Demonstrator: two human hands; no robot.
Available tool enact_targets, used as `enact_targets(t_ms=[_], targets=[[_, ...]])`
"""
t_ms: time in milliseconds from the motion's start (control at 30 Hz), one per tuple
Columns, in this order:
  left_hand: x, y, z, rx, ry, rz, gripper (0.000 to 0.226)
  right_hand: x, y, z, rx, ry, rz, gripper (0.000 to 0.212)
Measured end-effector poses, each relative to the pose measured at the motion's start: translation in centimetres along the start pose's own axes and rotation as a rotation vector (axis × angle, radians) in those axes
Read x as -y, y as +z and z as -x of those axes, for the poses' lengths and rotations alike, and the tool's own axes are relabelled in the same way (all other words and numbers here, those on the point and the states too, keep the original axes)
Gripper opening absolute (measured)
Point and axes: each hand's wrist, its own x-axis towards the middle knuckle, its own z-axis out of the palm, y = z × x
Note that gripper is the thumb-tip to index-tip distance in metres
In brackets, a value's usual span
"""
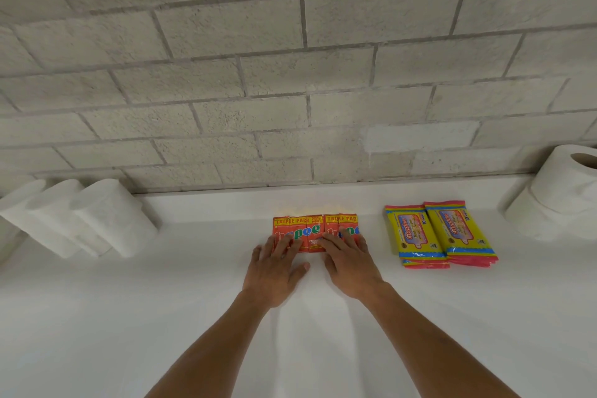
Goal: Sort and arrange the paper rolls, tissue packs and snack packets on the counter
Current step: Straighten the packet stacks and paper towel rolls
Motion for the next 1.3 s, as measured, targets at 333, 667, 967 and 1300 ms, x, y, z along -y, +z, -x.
enact_targets(t_ms=[333,667,967,1300], targets=[[0.2,0.4,0.8,-0.031,-0.030,0.031,0.070,-0.9,0.0,0.8,-0.086,0.114,-0.064,0.044],[0.2,0.2,3.5,-0.021,-0.056,0.073,0.068,-0.7,0.2,3.6,-0.097,0.138,-0.070,0.047],[0.5,-1.2,7.4,-0.116,-0.079,0.171,0.074,2.3,-0.8,7.7,-0.111,0.168,-0.178,0.051],[-0.1,-3.7,13.1,-0.147,-0.069,0.315,0.075,7.0,-3.2,13.0,-0.105,0.164,-0.295,0.056]])
